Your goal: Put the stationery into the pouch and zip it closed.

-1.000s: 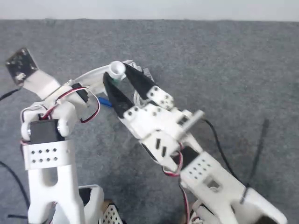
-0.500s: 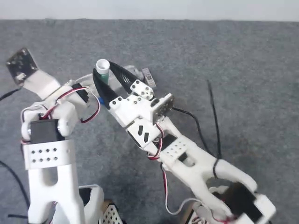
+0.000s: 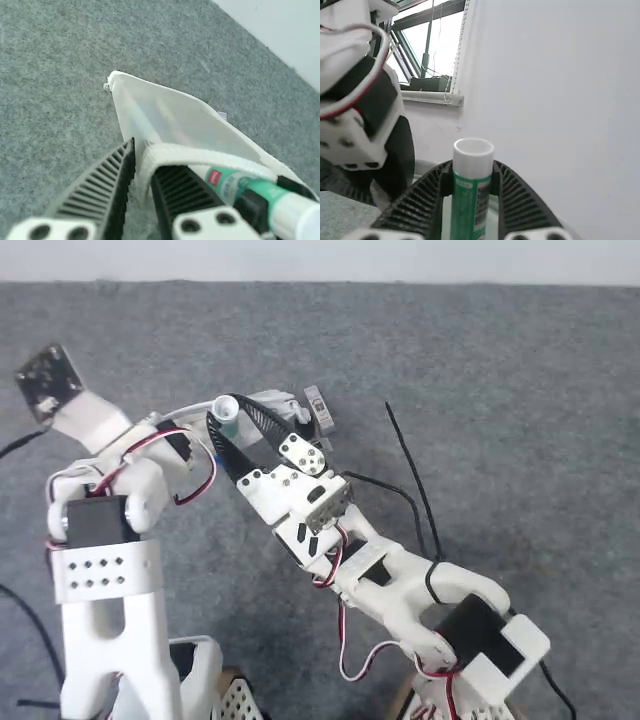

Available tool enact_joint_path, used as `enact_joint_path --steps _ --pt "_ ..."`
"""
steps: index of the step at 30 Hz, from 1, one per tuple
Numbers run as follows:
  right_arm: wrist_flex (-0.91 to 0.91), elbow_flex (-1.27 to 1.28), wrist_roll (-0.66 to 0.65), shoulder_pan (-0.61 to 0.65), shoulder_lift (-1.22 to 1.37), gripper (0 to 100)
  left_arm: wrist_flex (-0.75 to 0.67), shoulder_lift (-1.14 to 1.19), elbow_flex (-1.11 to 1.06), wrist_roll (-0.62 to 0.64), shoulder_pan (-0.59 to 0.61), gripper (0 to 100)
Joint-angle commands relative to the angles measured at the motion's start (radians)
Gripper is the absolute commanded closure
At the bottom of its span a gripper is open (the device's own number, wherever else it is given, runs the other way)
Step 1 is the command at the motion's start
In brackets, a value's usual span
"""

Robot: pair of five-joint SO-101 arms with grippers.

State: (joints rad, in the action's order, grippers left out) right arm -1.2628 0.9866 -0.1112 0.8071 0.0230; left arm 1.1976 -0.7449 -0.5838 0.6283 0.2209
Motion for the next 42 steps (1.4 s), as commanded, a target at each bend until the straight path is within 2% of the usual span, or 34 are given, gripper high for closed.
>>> enact_joint_path --steps 1,18,22,26,32,38,42 --pt "-0.015 0.006 -0.017 0.004 -0.005 98.9 -0.02 0.008 0.008 0.011 0.002 99" --pt "0.007 0.069 -0.011 0.019 -0.013 98.8 -0.054 0.002 -0.016 0.011 0.003 99" --pt "0.128 0.057 -0.003 0.038 -0.013 98.8 -0.054 0.002 -0.016 0.011 0.003 99" --pt "0.179 0.044 0.083 0.031 -0.038 98.8 -0.052 0.002 -0.016 0.011 0.003 99" --pt "0.441 0.046 0.095 0.031 -0.17 98.3 -0.051 0.002 -0.016 0.011 0.003 99" --pt "0.673 0.046 0.097 0.031 -0.292 78.6 -0.051 0.002 -0.016 0.011 0.003 99" --pt "0.737 0.066 0.095 0.031 -0.371 79.6 -0.049 0.002 -0.015 0.011 0.005 99"
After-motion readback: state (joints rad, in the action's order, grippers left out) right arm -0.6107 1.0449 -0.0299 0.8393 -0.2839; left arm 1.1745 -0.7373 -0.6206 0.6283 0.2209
